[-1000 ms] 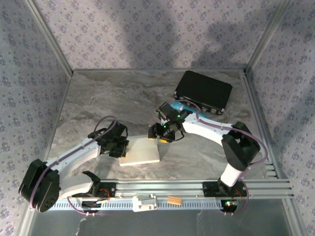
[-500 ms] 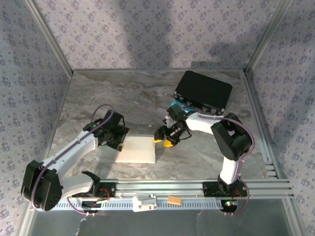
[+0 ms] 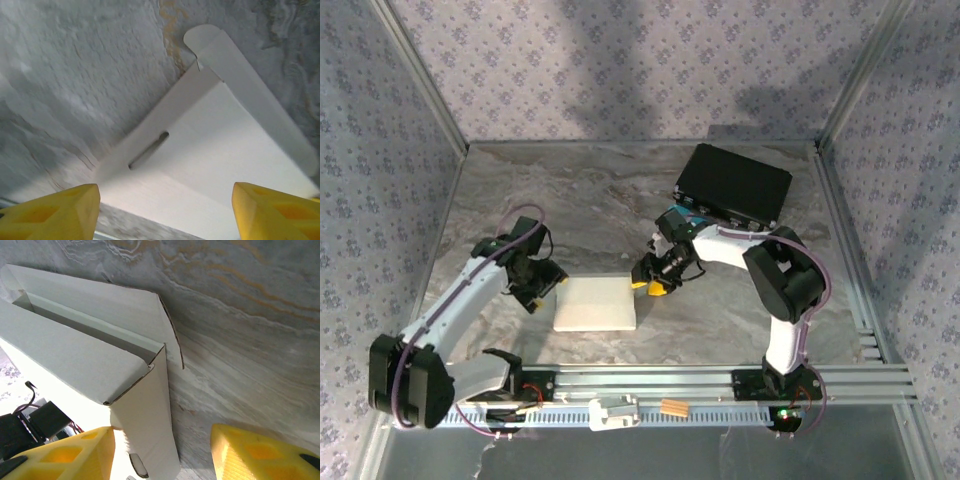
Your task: Fold the paper box
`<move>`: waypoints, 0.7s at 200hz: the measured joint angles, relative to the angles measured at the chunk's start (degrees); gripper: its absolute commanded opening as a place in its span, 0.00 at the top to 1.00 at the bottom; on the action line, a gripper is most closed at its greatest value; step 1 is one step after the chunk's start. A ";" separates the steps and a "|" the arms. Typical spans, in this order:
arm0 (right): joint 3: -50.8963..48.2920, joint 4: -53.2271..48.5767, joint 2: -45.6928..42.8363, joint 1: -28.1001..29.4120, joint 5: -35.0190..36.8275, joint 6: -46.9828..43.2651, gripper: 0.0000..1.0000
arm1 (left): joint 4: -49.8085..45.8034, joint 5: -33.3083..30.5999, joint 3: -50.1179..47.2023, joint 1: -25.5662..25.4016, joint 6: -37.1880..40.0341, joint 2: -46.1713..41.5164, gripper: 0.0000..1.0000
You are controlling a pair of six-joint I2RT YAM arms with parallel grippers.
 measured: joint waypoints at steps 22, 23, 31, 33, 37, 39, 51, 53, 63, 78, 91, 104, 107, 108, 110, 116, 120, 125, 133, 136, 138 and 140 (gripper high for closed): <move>1.01 -1.01 0.28 0.63 0.74 0.04 0.47 | 2.23 0.17 -0.92 0.13 6.19 4.00 0.30; 1.03 -1.01 0.28 0.66 0.74 0.04 0.47 | 2.54 0.26 -1.16 0.13 6.45 4.17 0.30; 1.20 -1.31 0.33 0.76 0.90 0.07 0.48 | 4.48 0.90 -2.60 0.13 7.39 4.98 0.32; 1.22 -1.36 0.33 0.81 0.92 0.04 0.48 | 4.96 0.98 -3.08 0.13 7.63 5.14 0.33; 1.25 -1.38 0.33 0.83 0.94 0.07 0.47 | 5.77 1.31 -3.91 0.13 8.04 5.44 0.33; 1.25 -1.38 0.33 0.83 0.96 0.04 0.47 | 6.12 1.38 -4.35 0.13 8.11 5.62 0.33; 1.22 -1.29 0.33 0.83 1.03 0.04 0.47 | 7.06 1.73 -6.34 0.13 8.81 6.36 0.33; 1.22 -1.29 0.33 0.83 1.05 0.07 0.46 | 7.26 1.70 -6.60 0.13 8.90 6.43 0.34; 1.05 -0.76 0.33 0.81 1.05 0.07 0.44 | 8.24 1.70 -7.54 0.15 9.33 6.40 0.37; 0.13 1.44 0.31 0.66 0.17 0.31 0.43 | 11.63 1.97 -9.42 0.55 9.92 4.79 0.42; -0.94 3.43 0.31 0.59 -1.27 0.57 0.40 | 15.43 2.25 -11.78 1.05 10.21 2.47 0.45; -2.12 5.81 0.24 0.55 -2.91 1.11 0.36 | 18.71 2.95 -13.92 1.68 10.23 0.59 0.48; -2.51 6.54 0.20 0.55 -3.37 1.27 0.36 | 19.52 3.26 -14.40 1.86 10.23 0.22 0.49; -2.60 6.64 0.20 0.55 -3.45 1.25 0.36 | 19.69 3.28 -14.51 1.90 10.25 0.17 0.49; -2.82 6.99 0.15 0.55 -3.72 1.42 0.36 | 20.09 3.32 -14.78 2.03 10.23 -0.04 0.49; -3.45 7.85 0.02 0.42 -4.46 1.55 0.35 | 21.31 3.80 -15.47 2.40 10.23 -0.46 0.49; -3.87 8.26 -0.02 0.35 -4.94 1.57 0.35 | 22.29 4.26 -15.98 2.73 10.16 -0.72 0.50; -4.31 8.63 -0.11 0.31 -5.53 1.57 0.35 | 23.41 4.76 -16.59 3.17 10.12 -0.94 0.51; -4.81 9.14 -0.17 0.11 -6.34 1.55 0.35 | 25.09 5.62 -17.51 3.85 9.97 -1.29 0.53; -5.05 9.49 -0.22 -0.02 -6.71 1.53 0.34 | 25.75 6.03 -17.84 4.11 10.08 -1.49 0.54; -5.25 9.79 -0.24 -0.11 -6.95 1.55 0.34 | 26.27 6.25 -18.14 4.31 9.94 -1.57 0.54; -5.38 10.01 -0.26 -0.17 -7.15 1.53 0.34 | 26.80 6.51 -18.38 4.50 9.77 -1.68 0.55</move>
